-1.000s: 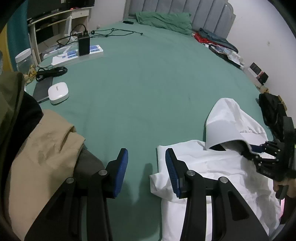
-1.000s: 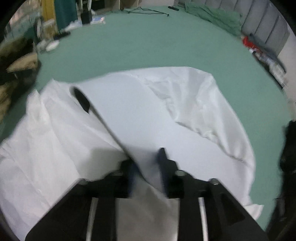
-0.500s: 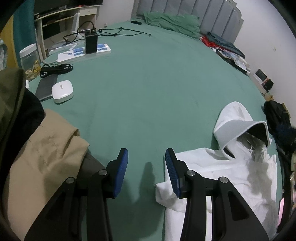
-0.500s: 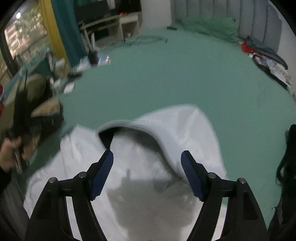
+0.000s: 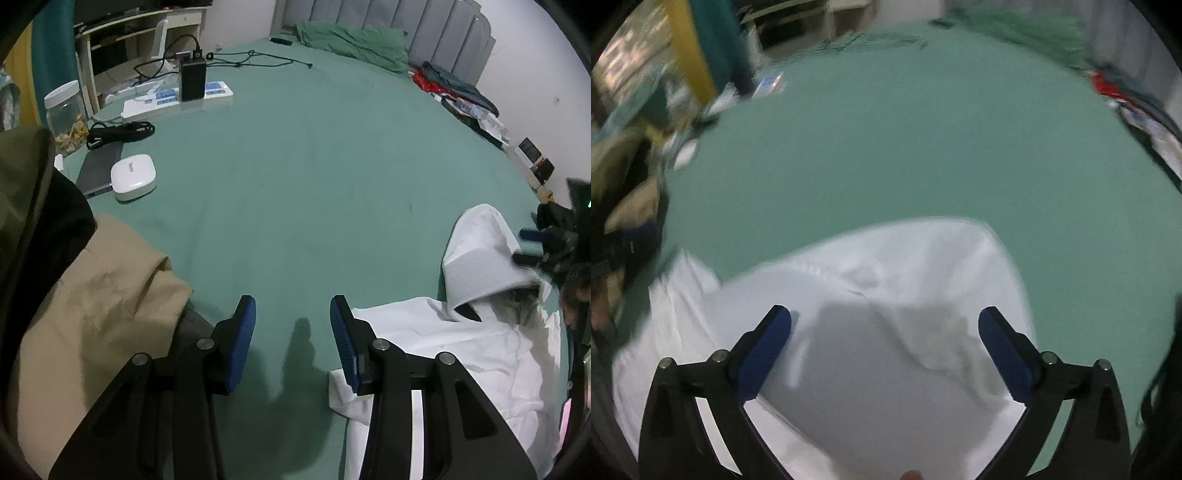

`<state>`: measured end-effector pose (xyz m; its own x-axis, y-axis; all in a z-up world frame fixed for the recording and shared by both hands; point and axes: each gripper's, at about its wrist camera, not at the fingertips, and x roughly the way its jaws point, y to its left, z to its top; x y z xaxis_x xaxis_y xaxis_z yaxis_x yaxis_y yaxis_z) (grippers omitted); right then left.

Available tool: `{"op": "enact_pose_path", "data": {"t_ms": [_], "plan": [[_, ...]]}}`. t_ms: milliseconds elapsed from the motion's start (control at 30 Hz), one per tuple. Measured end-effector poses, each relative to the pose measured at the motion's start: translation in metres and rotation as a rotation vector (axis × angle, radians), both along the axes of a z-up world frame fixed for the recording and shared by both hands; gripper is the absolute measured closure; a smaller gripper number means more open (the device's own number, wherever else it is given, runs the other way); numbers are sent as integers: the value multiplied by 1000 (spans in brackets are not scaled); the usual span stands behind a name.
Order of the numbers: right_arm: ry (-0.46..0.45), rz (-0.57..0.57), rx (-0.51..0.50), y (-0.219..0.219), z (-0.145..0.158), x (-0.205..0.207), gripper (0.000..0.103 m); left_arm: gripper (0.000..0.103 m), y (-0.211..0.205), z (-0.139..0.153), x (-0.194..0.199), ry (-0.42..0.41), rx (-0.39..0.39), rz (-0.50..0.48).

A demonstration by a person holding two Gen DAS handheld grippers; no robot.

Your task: Fold large clothes

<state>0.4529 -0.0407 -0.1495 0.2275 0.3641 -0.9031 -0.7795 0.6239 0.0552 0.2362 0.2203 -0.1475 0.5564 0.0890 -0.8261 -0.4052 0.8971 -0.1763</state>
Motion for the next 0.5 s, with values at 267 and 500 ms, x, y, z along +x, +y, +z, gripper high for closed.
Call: {"op": "enact_pose_path", "data": {"t_ms": [267, 500], "plan": [[52, 162, -43, 5, -43, -15, 0, 59, -6, -7, 1, 18, 5, -26], [107, 307, -75, 20, -46, -12, 0, 58, -8, -13, 2, 35, -3, -31]]}}
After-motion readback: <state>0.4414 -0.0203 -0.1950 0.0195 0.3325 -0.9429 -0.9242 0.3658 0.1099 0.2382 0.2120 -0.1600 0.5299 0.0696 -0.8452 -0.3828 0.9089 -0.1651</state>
